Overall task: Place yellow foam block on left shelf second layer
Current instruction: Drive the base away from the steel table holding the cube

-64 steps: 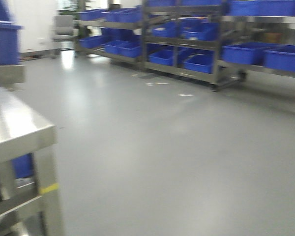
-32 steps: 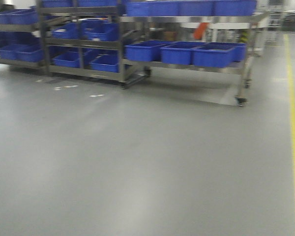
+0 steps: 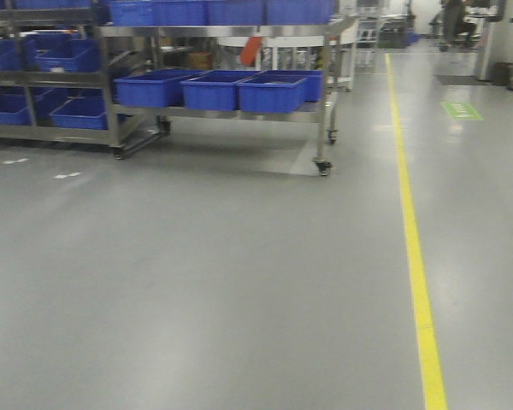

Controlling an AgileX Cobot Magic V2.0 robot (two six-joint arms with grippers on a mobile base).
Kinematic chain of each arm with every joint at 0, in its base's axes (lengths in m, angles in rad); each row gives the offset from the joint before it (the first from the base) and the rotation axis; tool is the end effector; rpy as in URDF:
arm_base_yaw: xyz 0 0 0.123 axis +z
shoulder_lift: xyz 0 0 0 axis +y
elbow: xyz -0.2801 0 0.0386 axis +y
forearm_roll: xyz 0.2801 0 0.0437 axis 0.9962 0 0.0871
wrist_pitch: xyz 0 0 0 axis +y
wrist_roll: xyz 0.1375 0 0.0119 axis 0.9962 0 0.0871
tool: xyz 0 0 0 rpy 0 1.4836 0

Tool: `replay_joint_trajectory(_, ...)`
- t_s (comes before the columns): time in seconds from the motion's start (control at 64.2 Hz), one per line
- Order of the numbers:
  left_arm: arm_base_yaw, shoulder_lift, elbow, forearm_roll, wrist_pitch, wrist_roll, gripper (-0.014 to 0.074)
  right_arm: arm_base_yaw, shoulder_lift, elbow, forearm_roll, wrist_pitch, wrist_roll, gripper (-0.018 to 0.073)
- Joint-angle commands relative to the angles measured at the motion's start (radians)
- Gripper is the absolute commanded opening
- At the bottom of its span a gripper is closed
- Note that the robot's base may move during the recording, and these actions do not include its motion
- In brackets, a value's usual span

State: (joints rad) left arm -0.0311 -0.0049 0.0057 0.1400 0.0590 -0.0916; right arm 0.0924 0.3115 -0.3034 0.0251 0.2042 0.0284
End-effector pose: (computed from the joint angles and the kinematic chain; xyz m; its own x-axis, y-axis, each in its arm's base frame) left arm 0.1378 -0.0031 0.2074 0.0290 0.0473 -0.9985 0.0215 0.9986 0.0479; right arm 0.1618 0.0157 0.2697 -0.1292 0.0412 -0.9908 -0.0906 0.9945 0.0532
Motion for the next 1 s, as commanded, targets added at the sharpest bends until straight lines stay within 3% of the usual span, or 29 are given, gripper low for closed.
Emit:
replay_joint_trajectory(0.0,0.002,-0.021,0.025,-0.006,-0.081,-0.005,0.0136,-0.007,0.004,-0.029,0.001,-0.095,-0.013,0.0464)
replay_joint_trajectory(0.981,0.002,-0.021,0.025,-0.006,-0.081,-0.005,0.0136,-0.007,0.004,-0.029,0.001,-0.095,-0.013,0.0464)
